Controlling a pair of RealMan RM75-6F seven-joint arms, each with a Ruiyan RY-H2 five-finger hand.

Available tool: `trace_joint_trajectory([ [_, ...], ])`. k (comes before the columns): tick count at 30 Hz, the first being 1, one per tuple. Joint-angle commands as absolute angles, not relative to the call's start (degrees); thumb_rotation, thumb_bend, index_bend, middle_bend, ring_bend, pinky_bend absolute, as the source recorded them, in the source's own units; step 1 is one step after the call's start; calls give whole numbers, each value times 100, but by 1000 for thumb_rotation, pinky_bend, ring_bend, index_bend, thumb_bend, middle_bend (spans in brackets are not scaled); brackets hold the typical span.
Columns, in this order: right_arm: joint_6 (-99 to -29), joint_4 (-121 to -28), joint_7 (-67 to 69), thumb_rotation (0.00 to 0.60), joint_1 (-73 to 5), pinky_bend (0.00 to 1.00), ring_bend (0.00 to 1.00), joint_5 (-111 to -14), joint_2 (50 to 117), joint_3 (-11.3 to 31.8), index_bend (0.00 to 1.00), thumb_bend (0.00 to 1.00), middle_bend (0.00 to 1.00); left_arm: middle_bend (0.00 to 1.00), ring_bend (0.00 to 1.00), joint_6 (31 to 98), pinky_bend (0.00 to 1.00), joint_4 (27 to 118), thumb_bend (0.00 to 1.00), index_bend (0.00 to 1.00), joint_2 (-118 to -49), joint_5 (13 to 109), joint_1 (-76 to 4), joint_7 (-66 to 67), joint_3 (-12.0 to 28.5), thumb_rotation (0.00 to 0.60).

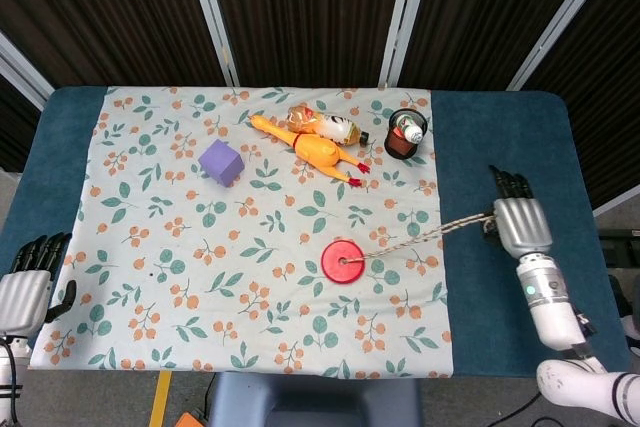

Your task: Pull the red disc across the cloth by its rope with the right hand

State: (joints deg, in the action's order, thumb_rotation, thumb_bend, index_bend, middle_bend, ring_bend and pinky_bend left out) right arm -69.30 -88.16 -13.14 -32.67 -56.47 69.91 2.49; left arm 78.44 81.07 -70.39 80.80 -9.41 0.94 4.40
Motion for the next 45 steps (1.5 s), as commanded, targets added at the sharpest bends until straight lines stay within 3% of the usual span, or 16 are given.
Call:
trace_joint_trajectory([
  [1, -6899, -8564, -1019, 600, -3031, 0, 0, -5661, 6847, 336, 1000, 752, 46, 54, 0, 7825, 90, 8121, 527, 0, -7044, 8072, -966, 112, 454, 600],
  [8, -7235, -8287, -1096, 600, -2874, 0, 0, -5527, 7005, 765, 1000, 751, 66, 54, 0, 7810, 90, 8115, 527, 0, -7058, 8031, -980, 111, 466, 600],
  [16, -6951, -8729, -1244, 600, -3137, 0, 0, -6102, 7237, 873, 1000, 752, 72, 54, 0, 7772, 90, 8050, 528, 0, -7096, 8029, -992, 74, 440, 600],
  [22, -6639, -9193, -1419, 600, -3682, 0, 0, -6791, 7808, 1028, 999, 751, 87, 54, 0, 7814, 90, 8127, 528, 0, -7083, 8060, -1015, 153, 454, 600],
  [23, -6531, -9137, -1661, 600, -3780, 0, 0, -6774, 7914, 1007, 964, 736, 88, 54, 0, 7824, 90, 8139, 528, 0, -7080, 8054, -1016, 160, 463, 600],
  [25, -6277, -9101, -1976, 600, -3917, 0, 0, -6557, 8016, 1010, 740, 602, 61, 55, 0, 7828, 90, 8145, 528, 0, -7080, 8041, -1018, 164, 472, 600],
  [27, -5980, -9107, -2153, 600, -4050, 0, 0, -6233, 8078, 1063, 341, 363, 11, 55, 0, 7814, 90, 8140, 528, 0, -7082, 8034, -1025, 180, 470, 600],
  [29, -5745, -9146, -2319, 600, -4155, 0, 0, -5920, 8075, 1101, 71, 178, 0, 54, 0, 7801, 90, 8136, 529, 0, -7085, 8029, -1031, 199, 463, 600],
  [30, -5679, -9178, -2378, 600, -4187, 0, 0, -5819, 8058, 1108, 9, 96, 0, 55, 0, 7801, 90, 8139, 529, 0, -7086, 8029, -1032, 203, 463, 600],
  [33, -5601, -9317, -2415, 600, -4196, 0, 0, -5675, 7947, 1102, 0, 0, 0, 54, 0, 7820, 90, 8139, 528, 0, -7087, 8027, -1023, 208, 459, 600],
  [37, -5740, -9505, -2324, 600, -4049, 0, 0, -5748, 7709, 1039, 0, 0, 0, 54, 0, 7832, 90, 8142, 529, 0, -7082, 8018, -1017, 181, 465, 600],
  [40, -6211, -9802, -2179, 600, -3709, 0, 0, -6129, 7388, 893, 0, 0, 0, 54, 0, 7890, 90, 8172, 528, 0, -7075, 8060, -1006, 157, 462, 600],
  [45, -7736, -9849, -1772, 600, -2537, 0, 0, -7383, 6877, 151, 0, 0, 0, 54, 0, 8010, 90, 8204, 528, 0, -7031, 8140, -960, 53, 447, 600],
])
